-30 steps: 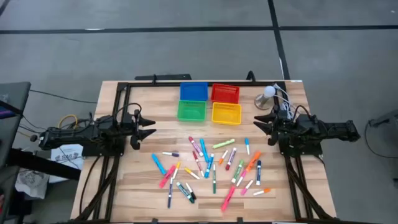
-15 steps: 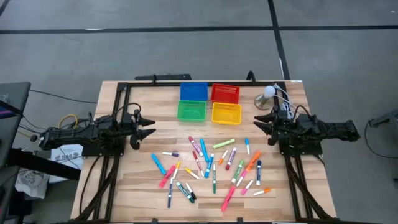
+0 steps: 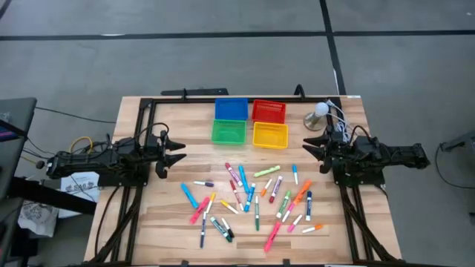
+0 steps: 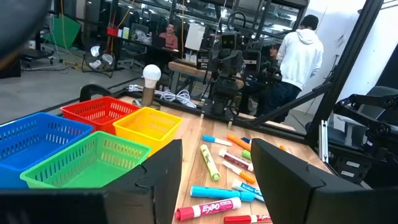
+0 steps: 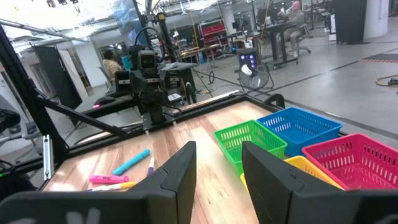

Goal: Pick & Place Markers
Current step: Put the blue pen into the red basket

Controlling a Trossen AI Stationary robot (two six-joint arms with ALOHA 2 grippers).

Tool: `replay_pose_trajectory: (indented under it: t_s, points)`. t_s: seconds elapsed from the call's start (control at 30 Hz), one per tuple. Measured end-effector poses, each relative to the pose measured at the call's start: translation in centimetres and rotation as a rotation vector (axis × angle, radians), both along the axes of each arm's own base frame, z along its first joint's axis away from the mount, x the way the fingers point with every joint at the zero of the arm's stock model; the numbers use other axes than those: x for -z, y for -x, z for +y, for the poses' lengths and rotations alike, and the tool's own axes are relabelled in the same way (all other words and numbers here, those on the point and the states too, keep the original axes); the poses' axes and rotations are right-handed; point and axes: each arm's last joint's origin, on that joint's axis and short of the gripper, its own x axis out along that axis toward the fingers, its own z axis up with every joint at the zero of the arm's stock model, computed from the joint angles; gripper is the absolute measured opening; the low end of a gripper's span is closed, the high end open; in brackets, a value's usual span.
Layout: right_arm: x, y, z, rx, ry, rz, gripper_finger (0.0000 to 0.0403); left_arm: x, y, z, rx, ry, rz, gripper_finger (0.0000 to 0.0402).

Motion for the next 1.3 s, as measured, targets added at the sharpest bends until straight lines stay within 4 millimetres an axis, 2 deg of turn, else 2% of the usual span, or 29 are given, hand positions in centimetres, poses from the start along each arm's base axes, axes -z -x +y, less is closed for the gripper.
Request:
replay_pose_trajectory:
  t_s: [1.3]
  points:
    - [0.00,0.00,-0.01,0.002,0.000,0.000,0.0118,-0.19,0.01,0.00,0.000,-0.001,-0.019,0.0191]
